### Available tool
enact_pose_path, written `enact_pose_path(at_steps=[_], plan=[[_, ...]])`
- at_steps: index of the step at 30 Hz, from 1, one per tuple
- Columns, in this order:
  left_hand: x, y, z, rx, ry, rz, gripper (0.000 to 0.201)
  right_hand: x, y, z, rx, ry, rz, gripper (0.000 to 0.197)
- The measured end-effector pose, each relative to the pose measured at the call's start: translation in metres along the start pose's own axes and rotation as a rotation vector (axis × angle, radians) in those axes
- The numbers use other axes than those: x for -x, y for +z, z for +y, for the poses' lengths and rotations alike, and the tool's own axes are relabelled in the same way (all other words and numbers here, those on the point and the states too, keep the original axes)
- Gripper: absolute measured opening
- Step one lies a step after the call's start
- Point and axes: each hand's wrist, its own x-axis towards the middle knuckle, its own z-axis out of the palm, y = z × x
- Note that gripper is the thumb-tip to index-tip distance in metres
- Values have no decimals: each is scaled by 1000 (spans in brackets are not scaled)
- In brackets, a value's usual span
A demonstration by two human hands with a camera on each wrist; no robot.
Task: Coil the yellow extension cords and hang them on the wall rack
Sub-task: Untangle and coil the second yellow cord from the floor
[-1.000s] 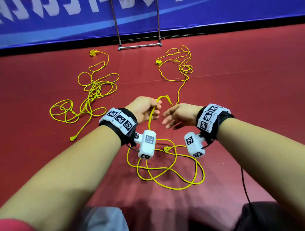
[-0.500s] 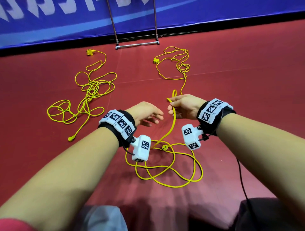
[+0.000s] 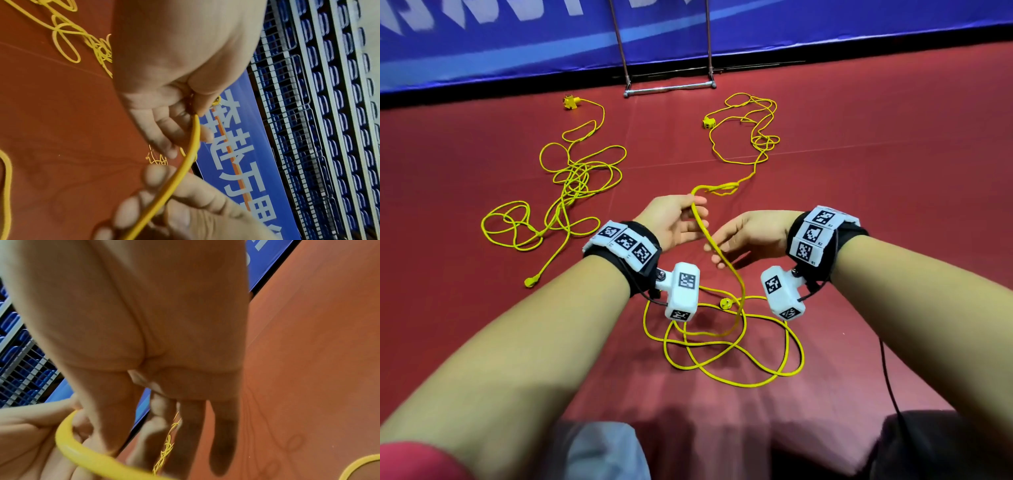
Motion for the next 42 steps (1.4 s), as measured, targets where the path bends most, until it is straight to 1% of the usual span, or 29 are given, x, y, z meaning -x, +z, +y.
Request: enact_pose_path(at_steps=[2,3,5,7,9,12,14,17,19,21,23,25,28,30,32,34,36,39,41,42], plan=[[2,5,-1,-113,55,-25,18,-1,-2,-3,-22,14,132,19],[3,8,-2,-185,77,-40,17,-3,-5,-3,-94,11,218,19],[5,13,-4,-346,121,-67,16,-6,-15,-4,-328,-10,363,30],[7,17,-6,-441,141,-102,14,-7,-24,-5,-519,-34,435,38],[9,21,-10,-471,143,-134,8,-4,-27,-7,-576,-30,456,34],[11,23,-12,-529,143,-176,5,-4,-22,-9,-546,-6,473,22],[12,23,-12,-548,131,-194,4,-4,-18,-11,-517,-24,499,14],[11,22,-11,-579,87,-168,6,-2,-15,-14,-447,-95,542,15],[8,21,-10,-557,62,-108,11,0,-13,-14,-378,-138,534,19],[4,19,-7,-455,45,-27,18,1,-10,-13,-279,-146,482,21],[1,17,-5,-359,72,19,22,1,-4,-12,-183,-136,406,20],[-2,14,-4,-322,107,58,23,1,0,-11,-125,-143,329,18],[-4,11,-6,-301,104,123,15,2,2,-12,-80,-148,226,15],[-5,8,-8,-296,89,156,11,1,4,-13,-77,-137,191,14],[-7,5,-9,-314,85,182,12,0,5,-14,-114,-136,225,13],[-7,4,-9,-326,84,192,16,-3,3,-14,-163,-139,310,17],[-6,4,-8,-328,97,167,18,-7,-2,-10,-161,-132,435,19],[-2,7,-5,-318,174,114,11,-12,-14,4,-113,-81,622,23],[-1,11,0,-284,236,95,13,-12,-20,14,-80,-38,667,30],[-1,13,2,-242,262,88,15,-11,-22,18,-52,-21,651,32]])
